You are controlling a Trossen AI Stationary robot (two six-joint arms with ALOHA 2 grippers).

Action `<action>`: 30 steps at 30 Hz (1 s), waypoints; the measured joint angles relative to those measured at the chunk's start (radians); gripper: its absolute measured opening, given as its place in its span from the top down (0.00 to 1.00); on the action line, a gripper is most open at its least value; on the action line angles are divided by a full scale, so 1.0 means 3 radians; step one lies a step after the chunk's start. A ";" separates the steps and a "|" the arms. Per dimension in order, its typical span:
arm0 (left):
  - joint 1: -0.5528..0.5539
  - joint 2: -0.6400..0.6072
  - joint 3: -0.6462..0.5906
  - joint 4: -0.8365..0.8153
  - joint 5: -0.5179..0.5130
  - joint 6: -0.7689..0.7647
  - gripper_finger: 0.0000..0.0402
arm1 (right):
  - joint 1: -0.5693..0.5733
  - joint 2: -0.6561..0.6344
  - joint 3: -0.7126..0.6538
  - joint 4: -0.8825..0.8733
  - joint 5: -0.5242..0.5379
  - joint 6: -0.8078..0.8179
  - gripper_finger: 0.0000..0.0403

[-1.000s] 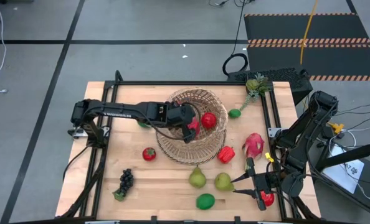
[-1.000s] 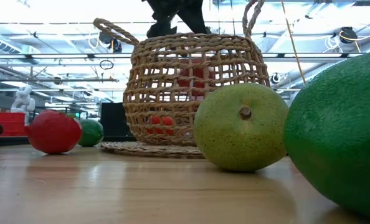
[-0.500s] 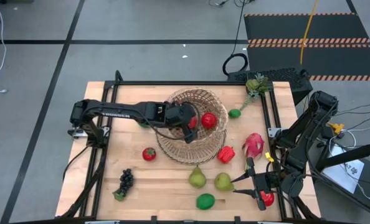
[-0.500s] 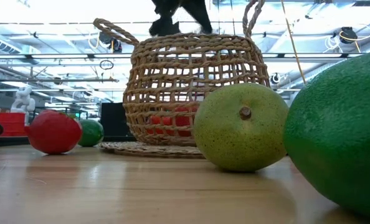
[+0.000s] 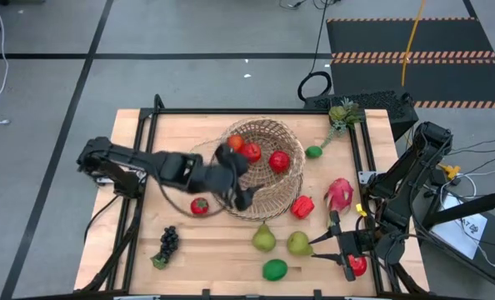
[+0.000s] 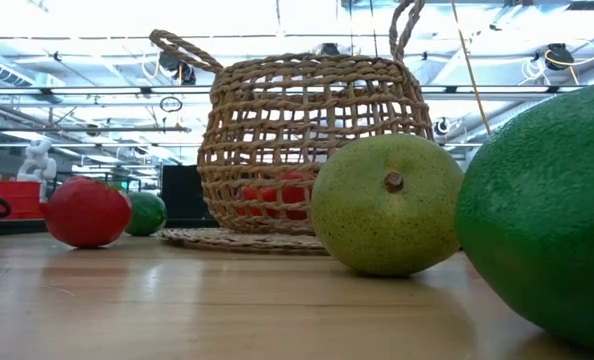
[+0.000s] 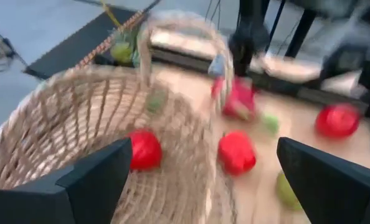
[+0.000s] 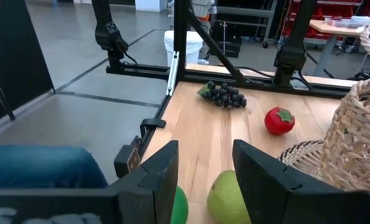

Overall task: Build produce basket
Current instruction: Put the red apple into the basket

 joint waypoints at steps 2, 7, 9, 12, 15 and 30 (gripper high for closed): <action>-0.0133 0.0001 -0.0052 0.0053 -0.0115 -0.0023 0.01 | 0.0000 0.0000 0.0000 -0.0010 0.0000 0.0051 0.63; -0.0476 0.0007 -0.0235 0.0137 -0.0413 -0.0108 0.01 | 0.0000 0.0018 0.0000 -0.0059 0.0003 0.0357 0.63; -0.0597 0.0008 -0.0254 0.0145 -0.0549 -0.0089 0.01 | -0.0001 0.0064 0.0000 -0.0060 0.0010 0.0478 0.63; -0.0723 -0.0001 -0.0254 0.0152 -0.0676 -0.0061 0.01 | -0.0001 0.0164 0.0000 -0.0106 0.0000 0.0647 0.63; -0.0821 0.0002 -0.0254 0.0132 -0.0729 -0.0107 0.01 | 0.0000 0.0244 0.0000 -0.0189 -0.0025 0.0900 0.63; -0.1185 0.0001 -0.0254 0.0091 -0.0744 -0.0206 0.01 | -0.0094 0.0874 0.1492 -0.2979 -0.1359 0.2998 0.63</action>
